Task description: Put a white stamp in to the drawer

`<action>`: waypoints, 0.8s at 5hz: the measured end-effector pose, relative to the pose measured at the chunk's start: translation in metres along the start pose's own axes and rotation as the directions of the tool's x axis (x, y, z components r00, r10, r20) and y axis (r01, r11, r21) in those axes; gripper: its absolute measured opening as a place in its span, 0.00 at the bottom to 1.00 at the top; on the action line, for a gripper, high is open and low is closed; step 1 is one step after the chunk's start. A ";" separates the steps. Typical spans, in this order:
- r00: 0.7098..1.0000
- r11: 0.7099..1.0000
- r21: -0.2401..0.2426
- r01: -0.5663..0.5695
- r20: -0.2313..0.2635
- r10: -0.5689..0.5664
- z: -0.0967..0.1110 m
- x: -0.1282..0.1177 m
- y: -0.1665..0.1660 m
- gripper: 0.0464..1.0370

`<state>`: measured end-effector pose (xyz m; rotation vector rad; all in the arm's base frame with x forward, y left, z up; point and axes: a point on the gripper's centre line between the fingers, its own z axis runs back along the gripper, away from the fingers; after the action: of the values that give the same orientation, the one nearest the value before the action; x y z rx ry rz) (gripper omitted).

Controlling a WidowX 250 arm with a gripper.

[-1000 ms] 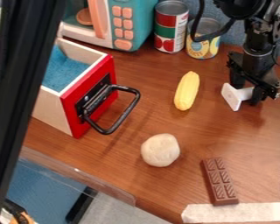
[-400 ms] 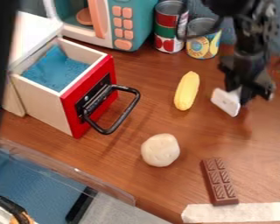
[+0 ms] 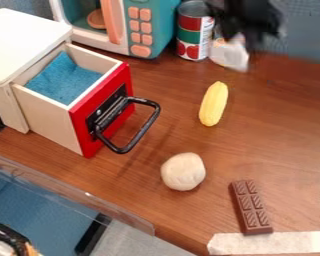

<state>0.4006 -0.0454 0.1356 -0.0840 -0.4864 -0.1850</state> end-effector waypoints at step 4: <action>0.869 0.860 0.163 -0.484 -0.027 0.494 0.050 -0.042 0.158 0.32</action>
<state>0.3719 0.1219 0.1538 -0.0504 -0.3954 0.3510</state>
